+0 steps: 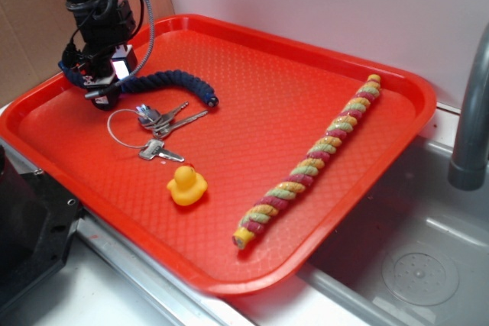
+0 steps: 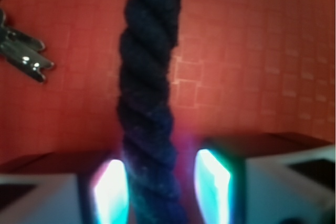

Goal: Grab the blue rope.

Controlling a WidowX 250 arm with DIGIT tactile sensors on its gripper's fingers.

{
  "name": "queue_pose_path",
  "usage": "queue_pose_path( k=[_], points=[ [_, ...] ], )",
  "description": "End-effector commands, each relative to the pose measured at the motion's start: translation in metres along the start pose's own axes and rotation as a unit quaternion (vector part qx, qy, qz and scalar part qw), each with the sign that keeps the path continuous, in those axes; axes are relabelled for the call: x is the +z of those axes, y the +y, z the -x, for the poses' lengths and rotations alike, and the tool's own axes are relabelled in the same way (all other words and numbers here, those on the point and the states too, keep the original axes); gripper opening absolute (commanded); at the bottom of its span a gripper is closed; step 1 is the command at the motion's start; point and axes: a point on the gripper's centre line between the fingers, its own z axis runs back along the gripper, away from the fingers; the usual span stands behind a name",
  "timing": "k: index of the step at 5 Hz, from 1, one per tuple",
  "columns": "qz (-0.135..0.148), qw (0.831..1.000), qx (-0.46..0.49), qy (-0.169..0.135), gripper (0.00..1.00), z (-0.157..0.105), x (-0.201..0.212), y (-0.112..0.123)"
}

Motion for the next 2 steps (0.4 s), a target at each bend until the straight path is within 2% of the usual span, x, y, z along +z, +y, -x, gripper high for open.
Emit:
queue_pose_path(
  k=[1,2],
  points=[
    [-0.028,0.999,0.008,0.017,0.0,-0.011,0.012,-0.002],
    [-0.051,0.995,0.09,0.009,0.0,-0.008,0.042,-0.004]
  ],
)
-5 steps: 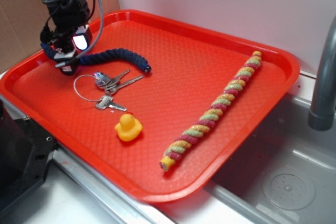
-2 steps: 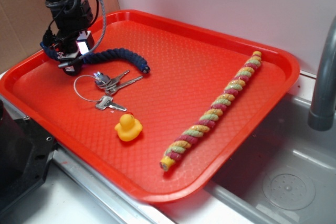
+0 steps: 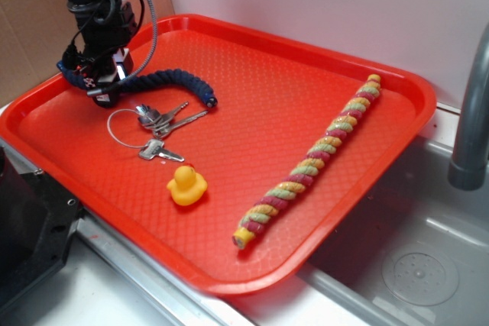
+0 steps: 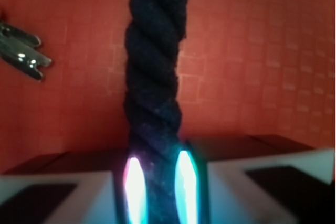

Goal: Grab the blue rope.

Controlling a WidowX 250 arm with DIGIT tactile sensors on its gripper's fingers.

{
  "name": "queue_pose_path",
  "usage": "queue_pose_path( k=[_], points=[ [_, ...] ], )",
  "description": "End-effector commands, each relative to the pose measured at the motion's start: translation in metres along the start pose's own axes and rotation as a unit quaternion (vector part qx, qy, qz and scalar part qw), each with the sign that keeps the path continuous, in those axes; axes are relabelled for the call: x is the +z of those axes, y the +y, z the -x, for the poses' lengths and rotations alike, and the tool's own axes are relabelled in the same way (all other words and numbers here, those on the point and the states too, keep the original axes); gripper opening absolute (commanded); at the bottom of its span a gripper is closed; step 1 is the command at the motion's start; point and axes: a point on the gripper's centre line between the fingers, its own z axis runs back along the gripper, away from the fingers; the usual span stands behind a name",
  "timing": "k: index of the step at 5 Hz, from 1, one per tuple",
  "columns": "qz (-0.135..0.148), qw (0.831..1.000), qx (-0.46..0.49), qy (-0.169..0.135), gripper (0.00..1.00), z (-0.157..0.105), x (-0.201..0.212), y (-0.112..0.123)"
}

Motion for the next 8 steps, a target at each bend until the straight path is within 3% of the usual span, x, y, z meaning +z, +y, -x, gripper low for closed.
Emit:
queue_pose_path(
  k=[1,2,3,4,5,6,7,8],
  points=[
    [-0.042,0.98,0.195,0.013,0.0,-0.01,0.073,-0.002],
    [-0.018,0.951,0.309,0.018,0.0,-0.019,0.098,-0.01],
    [0.008,0.91,0.413,0.025,0.0,-0.031,0.129,-0.021],
    [0.003,0.89,0.456,0.003,0.0,-0.046,0.165,-0.034],
    [0.02,0.878,0.478,-0.006,0.0,-0.058,0.189,-0.045],
    [0.014,0.874,0.485,-0.015,0.0,-0.073,0.207,-0.06],
    [0.009,0.859,0.512,-0.017,0.0,-0.086,0.219,-0.076],
    [0.001,0.865,0.502,-0.024,0.0,-0.094,0.218,-0.085]
  ],
)
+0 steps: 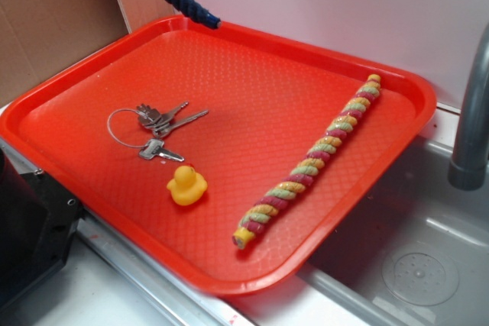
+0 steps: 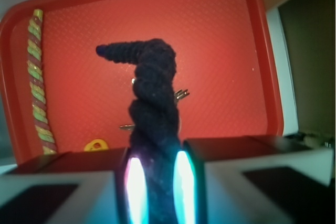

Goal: Grab the blue rope.

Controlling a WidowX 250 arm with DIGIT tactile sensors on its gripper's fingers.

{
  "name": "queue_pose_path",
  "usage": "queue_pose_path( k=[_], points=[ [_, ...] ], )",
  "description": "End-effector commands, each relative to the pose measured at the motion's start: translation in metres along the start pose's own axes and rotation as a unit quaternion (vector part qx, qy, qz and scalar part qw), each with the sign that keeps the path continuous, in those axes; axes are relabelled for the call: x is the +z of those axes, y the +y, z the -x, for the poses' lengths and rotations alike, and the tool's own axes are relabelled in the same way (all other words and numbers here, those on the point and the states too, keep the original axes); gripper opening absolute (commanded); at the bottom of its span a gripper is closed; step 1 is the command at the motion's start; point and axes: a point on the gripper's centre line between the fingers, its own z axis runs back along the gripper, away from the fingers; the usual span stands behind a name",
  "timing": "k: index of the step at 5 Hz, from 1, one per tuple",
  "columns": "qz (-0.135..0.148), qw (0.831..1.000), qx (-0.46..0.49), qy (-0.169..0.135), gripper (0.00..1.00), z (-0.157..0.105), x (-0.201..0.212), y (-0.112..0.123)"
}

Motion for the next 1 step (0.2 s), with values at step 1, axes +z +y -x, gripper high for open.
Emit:
queue_pose_path(
  k=[1],
  points=[
    [0.005,0.999,-0.012,-0.035,0.0,-0.009,0.0099,-0.0153]
  ],
)
